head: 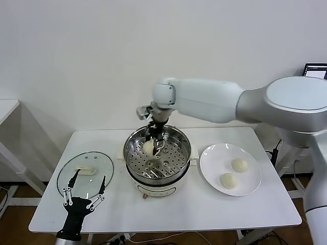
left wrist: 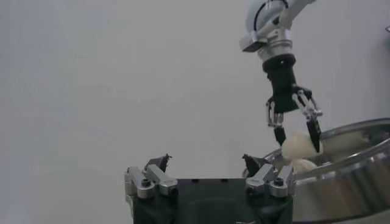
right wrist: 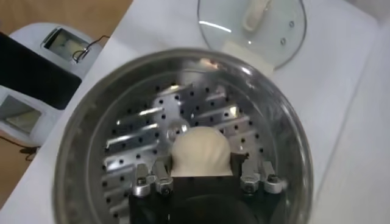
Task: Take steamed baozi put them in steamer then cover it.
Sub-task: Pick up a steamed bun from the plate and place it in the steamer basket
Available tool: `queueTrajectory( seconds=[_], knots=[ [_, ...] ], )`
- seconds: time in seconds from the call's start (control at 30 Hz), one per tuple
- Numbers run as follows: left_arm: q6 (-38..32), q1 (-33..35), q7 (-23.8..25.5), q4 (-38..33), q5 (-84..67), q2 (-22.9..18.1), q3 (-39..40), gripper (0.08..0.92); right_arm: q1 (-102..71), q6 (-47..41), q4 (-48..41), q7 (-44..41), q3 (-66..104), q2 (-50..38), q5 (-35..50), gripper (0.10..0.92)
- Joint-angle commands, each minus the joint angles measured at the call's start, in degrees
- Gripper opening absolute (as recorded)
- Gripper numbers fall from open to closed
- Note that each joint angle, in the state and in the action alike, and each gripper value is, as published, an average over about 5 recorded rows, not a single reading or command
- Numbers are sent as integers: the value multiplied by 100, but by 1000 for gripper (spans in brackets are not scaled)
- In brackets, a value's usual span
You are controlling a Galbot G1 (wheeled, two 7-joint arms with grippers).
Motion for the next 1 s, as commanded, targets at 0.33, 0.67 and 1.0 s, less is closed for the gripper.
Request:
queueTrajectory(
  seconds=[0.33, 0.67, 1.0],
  knots=[
    [-41, 33, -17, 11, -1, -10, -41, 823, -375, -187, -230, 312, -199, 577, 68, 648],
    [-51, 46, -28, 23, -4, -23, -68, 823, -399, -192, 0, 512, -142, 330, -7, 798],
    [-46, 41, -32, 12, -2, -9, -42, 823, 580, -70, 1329, 210, 264, -1593, -300, 823]
  ],
)
